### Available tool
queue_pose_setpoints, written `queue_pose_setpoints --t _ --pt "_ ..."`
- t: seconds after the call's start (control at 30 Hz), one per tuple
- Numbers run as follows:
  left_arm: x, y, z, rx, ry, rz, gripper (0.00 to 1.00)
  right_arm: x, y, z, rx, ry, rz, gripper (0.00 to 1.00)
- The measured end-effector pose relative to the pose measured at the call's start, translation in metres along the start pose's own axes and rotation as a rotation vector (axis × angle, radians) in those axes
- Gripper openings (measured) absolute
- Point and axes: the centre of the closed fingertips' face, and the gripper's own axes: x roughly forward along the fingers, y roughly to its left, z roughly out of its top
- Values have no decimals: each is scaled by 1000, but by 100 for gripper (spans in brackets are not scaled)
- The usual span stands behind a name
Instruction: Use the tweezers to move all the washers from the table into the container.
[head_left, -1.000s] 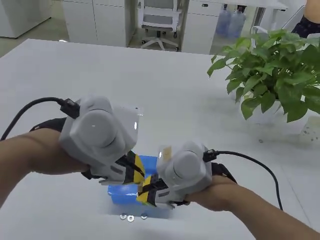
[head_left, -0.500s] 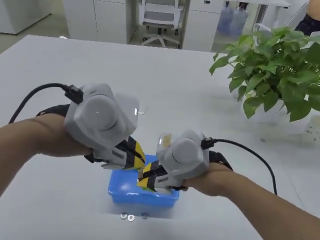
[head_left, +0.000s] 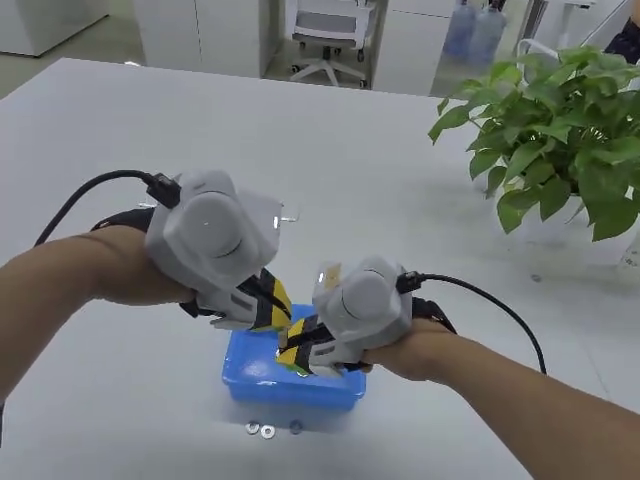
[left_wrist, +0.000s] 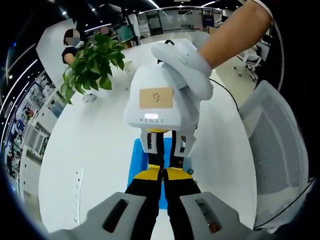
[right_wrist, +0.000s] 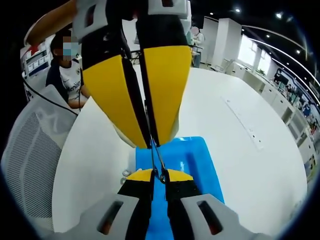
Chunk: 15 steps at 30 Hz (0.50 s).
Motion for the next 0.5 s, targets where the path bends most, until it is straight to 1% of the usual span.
queue_pose_setpoints --t 0.13,0.33,0.5 --pt "6 2 -5 -12 -4 -4 5 5 -1 -5 7 4 5 10" --pt "15 1 -11 -25 -6 -9 6 13 -3 -15 30 15 7 10" --pt "22 2 -16 -33 -1 -20 6 18 -3 -22 31 35 23 10"
